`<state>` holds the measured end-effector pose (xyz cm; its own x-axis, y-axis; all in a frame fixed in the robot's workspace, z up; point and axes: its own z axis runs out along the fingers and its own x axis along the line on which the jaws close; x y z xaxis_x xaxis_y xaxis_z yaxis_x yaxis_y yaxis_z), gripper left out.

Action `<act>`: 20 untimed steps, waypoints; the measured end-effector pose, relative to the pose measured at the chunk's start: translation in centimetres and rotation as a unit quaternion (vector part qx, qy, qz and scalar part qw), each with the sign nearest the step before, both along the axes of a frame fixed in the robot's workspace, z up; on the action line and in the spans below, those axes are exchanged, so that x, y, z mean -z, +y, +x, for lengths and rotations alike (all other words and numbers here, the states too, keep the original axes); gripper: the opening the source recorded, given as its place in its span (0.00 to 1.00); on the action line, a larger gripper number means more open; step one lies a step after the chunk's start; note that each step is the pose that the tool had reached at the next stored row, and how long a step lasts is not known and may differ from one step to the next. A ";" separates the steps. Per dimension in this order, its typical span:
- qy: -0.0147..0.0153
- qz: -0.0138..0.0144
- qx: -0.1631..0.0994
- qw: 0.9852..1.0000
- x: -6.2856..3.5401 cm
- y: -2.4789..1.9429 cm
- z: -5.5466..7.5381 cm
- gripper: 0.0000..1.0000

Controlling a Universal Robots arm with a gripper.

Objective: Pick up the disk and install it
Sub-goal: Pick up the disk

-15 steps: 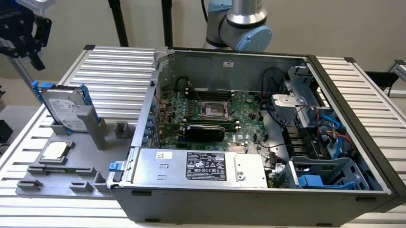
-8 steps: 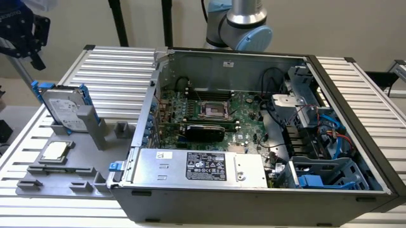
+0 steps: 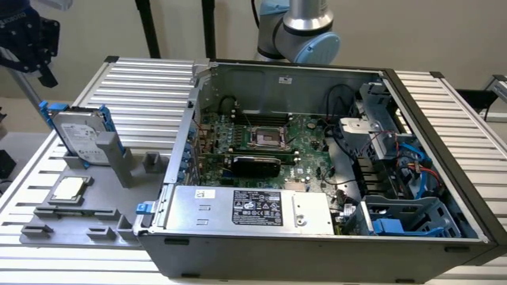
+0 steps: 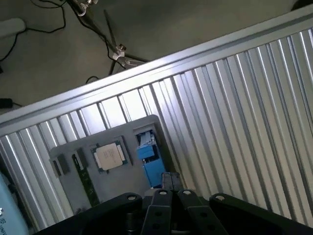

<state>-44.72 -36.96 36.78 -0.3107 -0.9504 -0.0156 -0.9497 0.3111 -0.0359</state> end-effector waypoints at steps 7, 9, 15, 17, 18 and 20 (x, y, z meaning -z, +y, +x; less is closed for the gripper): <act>0.000 0.000 -0.064 0.998 0.05 0.00 0.0 0.11; 0.000 0.000 -0.082 0.997 0.09 0.00 0.0 0.11; 0.008 0.000 -0.136 0.991 0.30 0.00 0.0 0.11; 0.012 0.000 -0.149 0.989 0.34 0.00 0.0 0.11; 0.015 -0.002 -0.154 0.988 0.36 0.00 0.0 0.11; 0.018 -0.003 -0.162 0.987 0.40 -0.03 0.0 0.11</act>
